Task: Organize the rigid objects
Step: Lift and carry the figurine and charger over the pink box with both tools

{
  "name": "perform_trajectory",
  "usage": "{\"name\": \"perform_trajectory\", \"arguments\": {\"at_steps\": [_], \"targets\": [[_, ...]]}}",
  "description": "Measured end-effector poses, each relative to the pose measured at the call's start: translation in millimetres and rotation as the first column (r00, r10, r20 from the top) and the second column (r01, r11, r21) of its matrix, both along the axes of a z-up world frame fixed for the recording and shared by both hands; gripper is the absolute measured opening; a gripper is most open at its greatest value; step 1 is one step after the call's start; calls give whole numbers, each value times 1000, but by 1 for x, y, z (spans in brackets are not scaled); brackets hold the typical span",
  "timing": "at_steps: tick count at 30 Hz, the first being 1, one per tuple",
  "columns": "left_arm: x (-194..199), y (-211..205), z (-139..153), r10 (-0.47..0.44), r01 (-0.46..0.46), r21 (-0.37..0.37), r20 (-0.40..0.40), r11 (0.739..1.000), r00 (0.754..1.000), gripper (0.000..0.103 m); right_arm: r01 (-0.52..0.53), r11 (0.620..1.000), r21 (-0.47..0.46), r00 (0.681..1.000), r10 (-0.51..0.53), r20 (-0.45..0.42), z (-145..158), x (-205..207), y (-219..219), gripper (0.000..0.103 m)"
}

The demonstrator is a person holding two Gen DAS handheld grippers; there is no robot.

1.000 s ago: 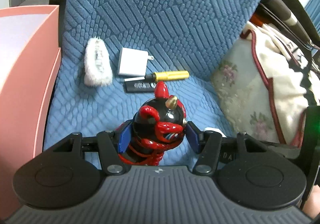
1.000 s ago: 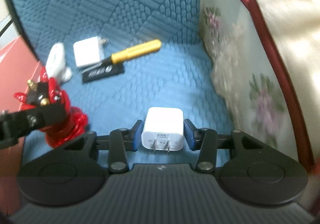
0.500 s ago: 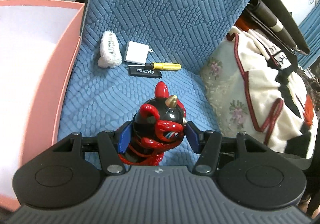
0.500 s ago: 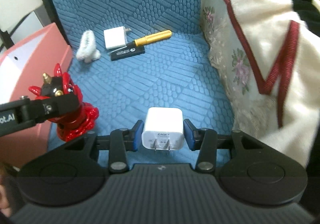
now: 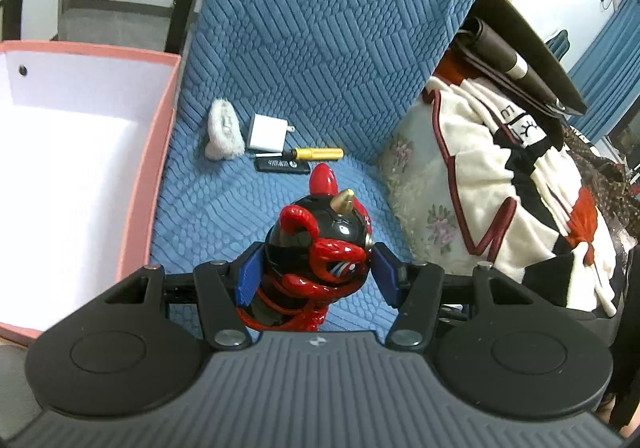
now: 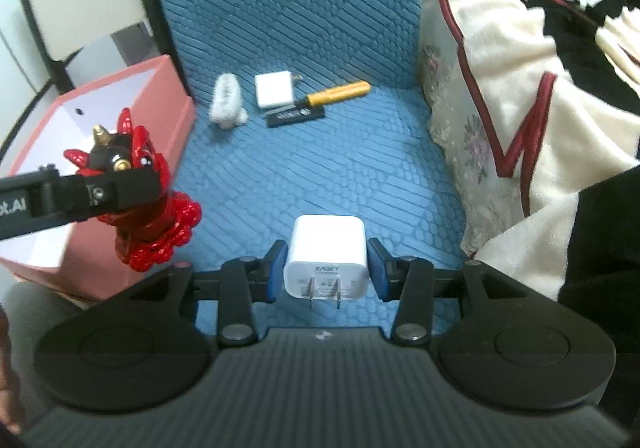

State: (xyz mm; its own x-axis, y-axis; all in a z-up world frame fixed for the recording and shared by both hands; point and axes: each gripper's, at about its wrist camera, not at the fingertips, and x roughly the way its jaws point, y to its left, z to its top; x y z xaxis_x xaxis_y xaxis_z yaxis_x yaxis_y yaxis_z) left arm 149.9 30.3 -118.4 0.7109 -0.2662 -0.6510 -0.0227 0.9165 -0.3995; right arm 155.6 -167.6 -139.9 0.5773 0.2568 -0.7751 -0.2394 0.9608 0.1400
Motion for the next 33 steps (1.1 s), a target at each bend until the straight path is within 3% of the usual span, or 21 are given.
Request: {"name": "perform_trajectory", "arguments": {"at_steps": [10,16,24,33], "targets": [[-35,29,32,54,-54,6,36,999,998,63,-125,992,30,990,122,69,39,-24,41,46],[-62,60,44,124,-124,15,43,992,991,63,-240,970,41,966,234,111,57,-39,82,46],[-92,116,50,235,-236,39,39,971,971,63,-375,924,72,923,365,121,64,-55,139,46],[-99,177,37,312,-313,26,19,949,950,63,-433,900,60,900,427,86,55,-46,199,46]]}}
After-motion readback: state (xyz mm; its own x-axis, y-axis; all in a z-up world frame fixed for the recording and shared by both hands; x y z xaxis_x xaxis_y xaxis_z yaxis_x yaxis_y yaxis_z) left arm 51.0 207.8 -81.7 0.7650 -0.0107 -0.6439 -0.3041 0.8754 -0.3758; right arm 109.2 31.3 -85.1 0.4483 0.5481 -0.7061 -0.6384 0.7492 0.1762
